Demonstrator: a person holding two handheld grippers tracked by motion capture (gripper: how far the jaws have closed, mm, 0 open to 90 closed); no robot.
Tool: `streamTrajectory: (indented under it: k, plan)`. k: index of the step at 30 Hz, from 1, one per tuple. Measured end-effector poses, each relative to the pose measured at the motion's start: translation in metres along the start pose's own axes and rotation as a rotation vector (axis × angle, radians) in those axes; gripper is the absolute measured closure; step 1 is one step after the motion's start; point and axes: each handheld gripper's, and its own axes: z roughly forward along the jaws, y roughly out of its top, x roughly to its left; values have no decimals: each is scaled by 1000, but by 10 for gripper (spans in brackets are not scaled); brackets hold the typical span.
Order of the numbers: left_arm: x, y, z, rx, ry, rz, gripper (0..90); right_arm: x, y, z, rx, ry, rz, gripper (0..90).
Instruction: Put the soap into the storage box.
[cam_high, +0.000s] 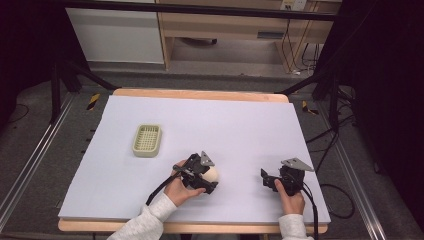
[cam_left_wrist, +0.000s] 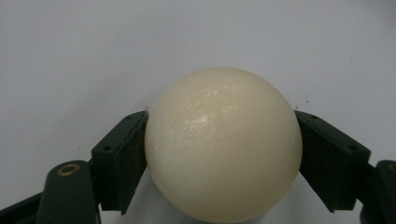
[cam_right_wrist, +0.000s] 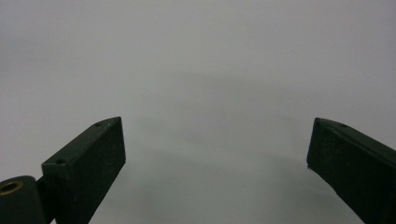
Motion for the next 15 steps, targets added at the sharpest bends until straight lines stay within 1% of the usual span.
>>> streamTrajectory:
  k: [15]
  plan:
    - [0, 1, 0, 6, -4, 0, 226, 0, 0, 0, 0, 2, 6, 48]
